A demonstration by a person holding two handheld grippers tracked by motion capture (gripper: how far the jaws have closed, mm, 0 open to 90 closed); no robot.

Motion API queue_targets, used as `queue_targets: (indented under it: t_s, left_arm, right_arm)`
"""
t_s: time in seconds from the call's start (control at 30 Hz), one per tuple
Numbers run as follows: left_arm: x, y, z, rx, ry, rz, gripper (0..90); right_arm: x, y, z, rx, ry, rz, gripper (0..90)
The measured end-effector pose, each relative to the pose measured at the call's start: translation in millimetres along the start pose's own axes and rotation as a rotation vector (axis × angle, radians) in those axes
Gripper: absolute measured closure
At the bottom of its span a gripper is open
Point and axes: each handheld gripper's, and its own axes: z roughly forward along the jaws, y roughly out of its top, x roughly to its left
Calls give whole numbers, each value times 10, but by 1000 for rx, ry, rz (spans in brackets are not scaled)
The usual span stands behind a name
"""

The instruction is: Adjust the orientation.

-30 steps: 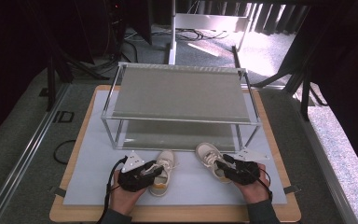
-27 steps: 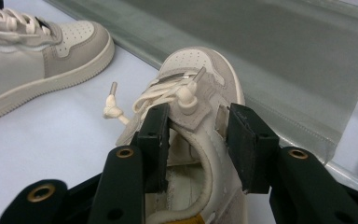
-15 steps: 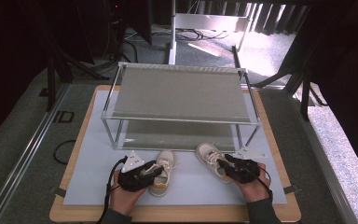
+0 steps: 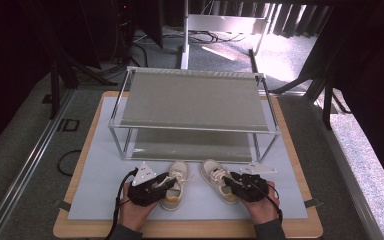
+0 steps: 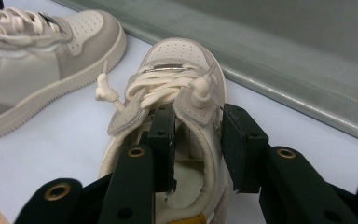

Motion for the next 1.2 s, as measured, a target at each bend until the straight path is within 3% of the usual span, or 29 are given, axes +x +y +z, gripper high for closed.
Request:
queue_targets:
  t_s: [0.23, 0.3, 0.33, 0.4, 0.47, 0.57, 0.73, 0.8, 1.2]
  left_arm:
    - [50, -20, 5, 1, -15, -25, 655]
    - [71, -18, -9, -4, -27, -40, 624]
    - [60, -14, -1, 11, -9, -35, 591]
    - [32, -28, 37, 44, 46, 15, 569]
    - [38, -39, 50, 59, 57, 9, 569]
    - [70, -45, 49, 54, 34, -25, 593]
    - [18, -47, 99, 47, -16, -25, 598]
    - [-16, -40, 125, 55, -18, -1, 596]
    - [-57, -15, 197, 50, -35, -13, 589]
  right_arm:
    - [162, 30, 76, -6, 5, -15, 662]
    - [182, 33, 77, -8, -2, -20, 661]
    - [183, 32, 76, -9, -2, -20, 661]
    - [182, 26, 77, -12, -2, -18, 662]
    - [180, 25, 78, -12, -2, -20, 661]
    - [181, 27, 78, -12, -3, -20, 662]
    - [187, 31, 78, -13, -1, -19, 661]
    - [200, 35, 83, -14, -4, -18, 662]
    - [234, 11, 31, 6, 56, 1, 664]
